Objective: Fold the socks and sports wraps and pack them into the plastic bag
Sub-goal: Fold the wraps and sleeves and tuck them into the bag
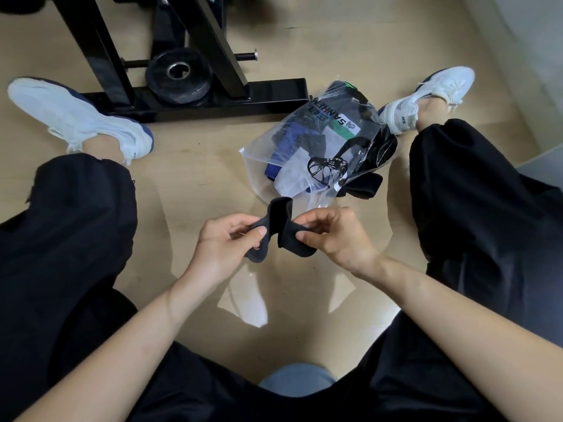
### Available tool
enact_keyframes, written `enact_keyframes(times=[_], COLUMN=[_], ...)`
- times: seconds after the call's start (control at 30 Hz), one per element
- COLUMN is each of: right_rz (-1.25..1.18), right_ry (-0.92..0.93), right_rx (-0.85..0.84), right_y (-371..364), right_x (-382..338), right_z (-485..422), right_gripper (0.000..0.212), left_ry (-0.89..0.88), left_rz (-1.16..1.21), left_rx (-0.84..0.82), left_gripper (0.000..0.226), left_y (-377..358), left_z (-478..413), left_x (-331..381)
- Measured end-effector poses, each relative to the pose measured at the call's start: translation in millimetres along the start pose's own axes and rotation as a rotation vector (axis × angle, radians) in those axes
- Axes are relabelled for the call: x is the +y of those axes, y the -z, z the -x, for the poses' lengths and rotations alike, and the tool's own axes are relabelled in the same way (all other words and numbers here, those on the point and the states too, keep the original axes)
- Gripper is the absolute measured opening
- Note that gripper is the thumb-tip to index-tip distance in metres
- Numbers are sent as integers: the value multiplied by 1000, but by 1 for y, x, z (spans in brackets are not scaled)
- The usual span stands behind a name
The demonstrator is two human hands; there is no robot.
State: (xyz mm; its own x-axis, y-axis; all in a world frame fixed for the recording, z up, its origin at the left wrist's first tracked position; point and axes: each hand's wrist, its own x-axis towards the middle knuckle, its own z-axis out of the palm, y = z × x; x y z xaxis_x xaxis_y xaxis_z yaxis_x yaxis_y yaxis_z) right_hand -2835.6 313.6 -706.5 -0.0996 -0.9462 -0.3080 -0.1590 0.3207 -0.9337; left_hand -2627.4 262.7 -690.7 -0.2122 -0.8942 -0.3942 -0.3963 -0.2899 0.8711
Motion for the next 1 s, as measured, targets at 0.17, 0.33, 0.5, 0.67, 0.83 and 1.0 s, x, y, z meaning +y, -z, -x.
enact_keyframes(times=[0.17, 0.33, 0.5, 0.67, 0.83, 1.0], right_rz=[-18, -23, 32, 128, 27, -17], right_ry=[21, -12, 14, 66, 27, 28], right_rx=[-16, -34, -80, -113, -294, -220], right_y=[-12, -14, -14, -17, -17, -15], right_x=[2, 4, 2, -4, -11, -9], right_z=[1, 2, 4, 8, 13, 11], right_gripper=[16, 29, 36, 39, 53, 46], left_ry=[-31, -97, -97, -38, 6, -7], left_rz=[9, -4, -12, 59, 156, 143], left_rx=[-51, -62, -16, -22, -14, 26], left_gripper=[8, 8, 9, 8, 18, 15], left_y=[-7, -11, -11, -12, -12, -7], left_z=[6, 8, 8, 9, 11, 6], left_x=[1, 0, -1, -1, 4, 0])
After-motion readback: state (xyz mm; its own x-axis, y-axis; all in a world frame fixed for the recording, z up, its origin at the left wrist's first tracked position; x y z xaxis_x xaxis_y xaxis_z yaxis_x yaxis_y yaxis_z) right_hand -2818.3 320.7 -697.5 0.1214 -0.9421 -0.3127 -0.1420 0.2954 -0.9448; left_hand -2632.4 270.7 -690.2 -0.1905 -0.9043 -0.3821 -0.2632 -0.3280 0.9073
